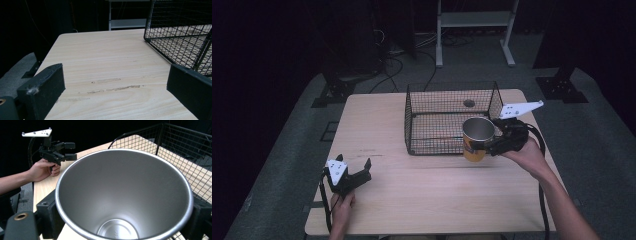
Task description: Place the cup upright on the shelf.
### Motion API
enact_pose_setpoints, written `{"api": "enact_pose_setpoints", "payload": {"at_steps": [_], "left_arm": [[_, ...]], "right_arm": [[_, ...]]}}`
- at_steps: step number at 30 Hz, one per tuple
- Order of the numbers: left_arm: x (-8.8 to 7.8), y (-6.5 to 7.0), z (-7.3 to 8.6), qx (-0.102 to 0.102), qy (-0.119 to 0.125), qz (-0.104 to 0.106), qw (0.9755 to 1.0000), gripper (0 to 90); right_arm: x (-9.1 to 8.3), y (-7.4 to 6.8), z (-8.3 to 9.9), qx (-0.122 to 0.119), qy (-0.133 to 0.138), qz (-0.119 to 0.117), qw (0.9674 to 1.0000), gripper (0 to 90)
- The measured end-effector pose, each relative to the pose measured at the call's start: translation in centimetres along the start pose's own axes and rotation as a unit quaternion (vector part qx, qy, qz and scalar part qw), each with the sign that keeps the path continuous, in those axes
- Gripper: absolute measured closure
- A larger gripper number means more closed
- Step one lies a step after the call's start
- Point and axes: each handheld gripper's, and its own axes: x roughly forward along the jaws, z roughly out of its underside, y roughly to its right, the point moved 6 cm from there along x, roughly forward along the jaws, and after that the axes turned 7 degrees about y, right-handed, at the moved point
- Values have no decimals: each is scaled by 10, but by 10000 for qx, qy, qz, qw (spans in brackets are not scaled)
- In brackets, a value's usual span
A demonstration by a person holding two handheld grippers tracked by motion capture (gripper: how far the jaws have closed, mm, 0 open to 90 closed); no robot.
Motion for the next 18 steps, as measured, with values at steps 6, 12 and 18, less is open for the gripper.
{"api": "enact_pose_setpoints", "payload": {"at_steps": [6, 12, 18], "left_arm": [[0, 0, 0, -1, -1, 6, 10000, 8], [0, 0, 0, -10, 3, 4, 10000, 8], [0, 0, 0, -10, 2, 3, 10000, 8]], "right_arm": [[2, 4, -11, -22, 13, -15, 10000, 122], [9, 12, -24, -15, -5, -4, 10000, 122], [16, 19, -35, -19, -50, 38, 10000, 122]]}}
